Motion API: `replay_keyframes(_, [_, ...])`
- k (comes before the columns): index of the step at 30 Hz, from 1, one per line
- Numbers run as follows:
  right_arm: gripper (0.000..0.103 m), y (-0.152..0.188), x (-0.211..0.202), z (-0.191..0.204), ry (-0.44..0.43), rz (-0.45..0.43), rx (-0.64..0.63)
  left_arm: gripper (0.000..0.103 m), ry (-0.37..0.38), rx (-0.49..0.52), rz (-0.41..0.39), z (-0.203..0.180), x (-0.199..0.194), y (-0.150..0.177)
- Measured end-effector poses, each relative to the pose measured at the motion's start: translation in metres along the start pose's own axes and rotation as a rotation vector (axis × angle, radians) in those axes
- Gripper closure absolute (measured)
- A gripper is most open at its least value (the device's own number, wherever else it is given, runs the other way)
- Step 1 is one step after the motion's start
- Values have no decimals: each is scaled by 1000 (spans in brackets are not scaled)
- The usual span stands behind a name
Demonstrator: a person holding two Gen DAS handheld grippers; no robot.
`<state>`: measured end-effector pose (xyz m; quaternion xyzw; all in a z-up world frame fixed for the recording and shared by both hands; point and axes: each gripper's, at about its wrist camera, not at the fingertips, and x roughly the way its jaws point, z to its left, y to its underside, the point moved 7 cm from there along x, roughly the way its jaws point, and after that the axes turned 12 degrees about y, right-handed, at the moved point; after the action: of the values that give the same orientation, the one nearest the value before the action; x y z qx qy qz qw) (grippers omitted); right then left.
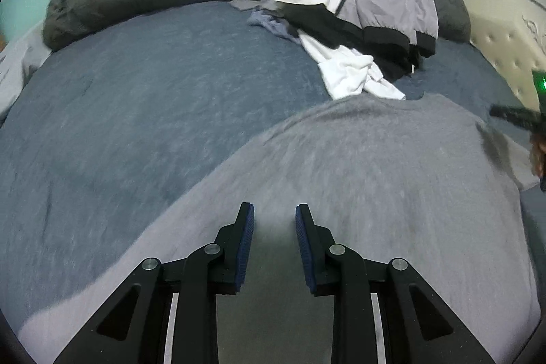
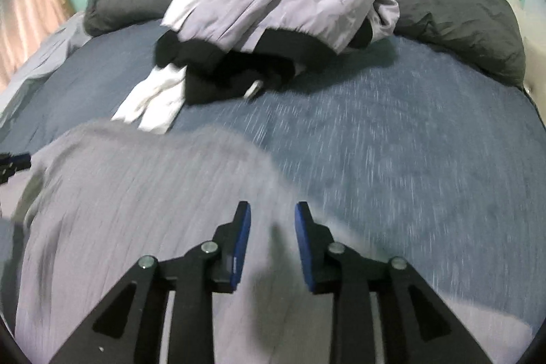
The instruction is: Fold clothes
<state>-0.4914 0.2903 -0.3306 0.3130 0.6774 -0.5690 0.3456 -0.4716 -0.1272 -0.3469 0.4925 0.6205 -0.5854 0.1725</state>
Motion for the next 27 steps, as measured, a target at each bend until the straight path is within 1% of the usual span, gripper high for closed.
replay_keyframes(4, [75,51,-27,5,-43,59,15,75,56,-148,-5,7,-22,41])
replay_keyframes(6, [73,71,-37,1,-52,82,29,75,70,-180,-7,11,-29,59])
replay_keyframes(8, [69,90,-48,-8,-55,90,54,75,71,-193,-5,11,-35,76])
replay_keyframes(10, [65,110,-59,-26,-60,100,101,75,67,-189,0,7,-38,90])
replay_keyframes(12, [64,127,-67,-49,-62,115,160,75,59,-181,4,1,-40,101])
replay_keyframes(14, [64,136,-74,-72,-46,122,200,75,64,-169,13,-8,-40,112])
replay_keyframes(19, [64,153,-88,-119,-33,129,307,75,83,-179,39,-24,-39,133])
replay_keyframes(22, [64,160,-95,-161,3,122,404,75,84,-177,47,-30,-41,137])
replay_keyframes(24, [64,173,-97,-189,26,123,485,75,78,-161,53,-35,-43,136])
replay_keyframes(25, [63,180,-98,-204,42,120,527,75,74,-152,57,-38,-44,136])
replay_keyframes(26, [56,188,-99,-219,60,115,570,75,69,-145,60,-40,-45,136])
replay_keyframes(27, [52,196,-100,-234,80,109,614,75,64,-139,62,-41,-46,136])
